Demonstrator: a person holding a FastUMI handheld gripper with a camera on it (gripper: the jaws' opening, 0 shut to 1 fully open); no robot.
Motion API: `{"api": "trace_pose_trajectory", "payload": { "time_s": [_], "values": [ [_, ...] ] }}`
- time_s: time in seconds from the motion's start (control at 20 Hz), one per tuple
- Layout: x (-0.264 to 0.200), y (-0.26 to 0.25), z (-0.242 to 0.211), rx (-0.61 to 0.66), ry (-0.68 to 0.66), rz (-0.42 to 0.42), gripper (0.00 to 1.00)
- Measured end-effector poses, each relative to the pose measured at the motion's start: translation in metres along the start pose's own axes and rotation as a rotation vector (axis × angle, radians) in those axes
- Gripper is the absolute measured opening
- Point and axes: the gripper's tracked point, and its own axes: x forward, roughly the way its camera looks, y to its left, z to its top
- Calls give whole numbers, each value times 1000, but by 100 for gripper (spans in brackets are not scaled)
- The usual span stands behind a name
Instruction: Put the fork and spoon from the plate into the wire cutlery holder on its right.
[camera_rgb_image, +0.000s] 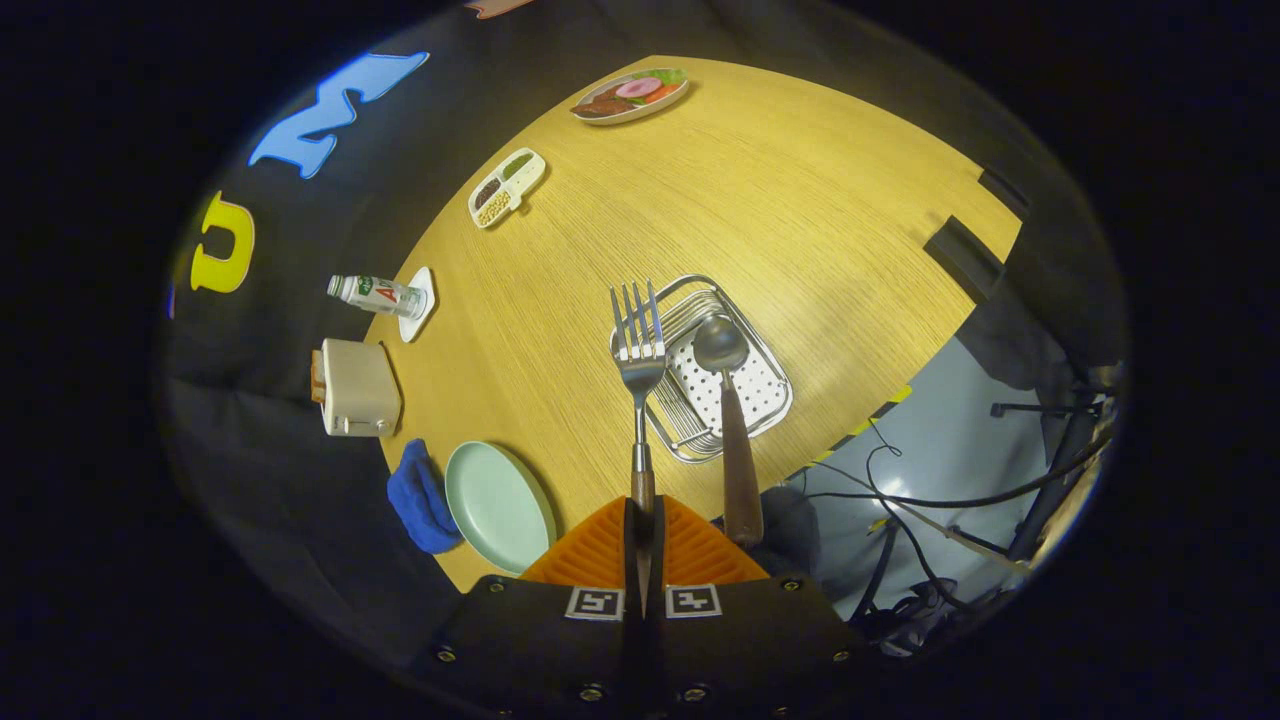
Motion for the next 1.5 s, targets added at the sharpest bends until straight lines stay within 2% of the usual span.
{"api": "trace_pose_trajectory", "payload": {
  "time_s": [0.2, 0.35, 0.75, 0.8, 1.15, 1.25, 1.35, 1.4, 1.5],
  "values": [
    [1, -14, -16, 42, 51, -2, 1],
    [-1, -12, -22, 98, 92, 32, 1],
    [-7, -13, 5, 174, 108, 41, 3],
    [-7, -14, 8, 177, 104, 37, 7],
    [-16, -8, 33, 191, 16, 35, 7],
    [-21, -7, 43, 173, -34, 22, 14],
    [-24, -2, 51, 160, -71, 21, 15],
    [-26, 0, 53, 157, -81, 23, 24],
    [-26, 3, 57, 145, -102, 15, 25]
  ]
}}
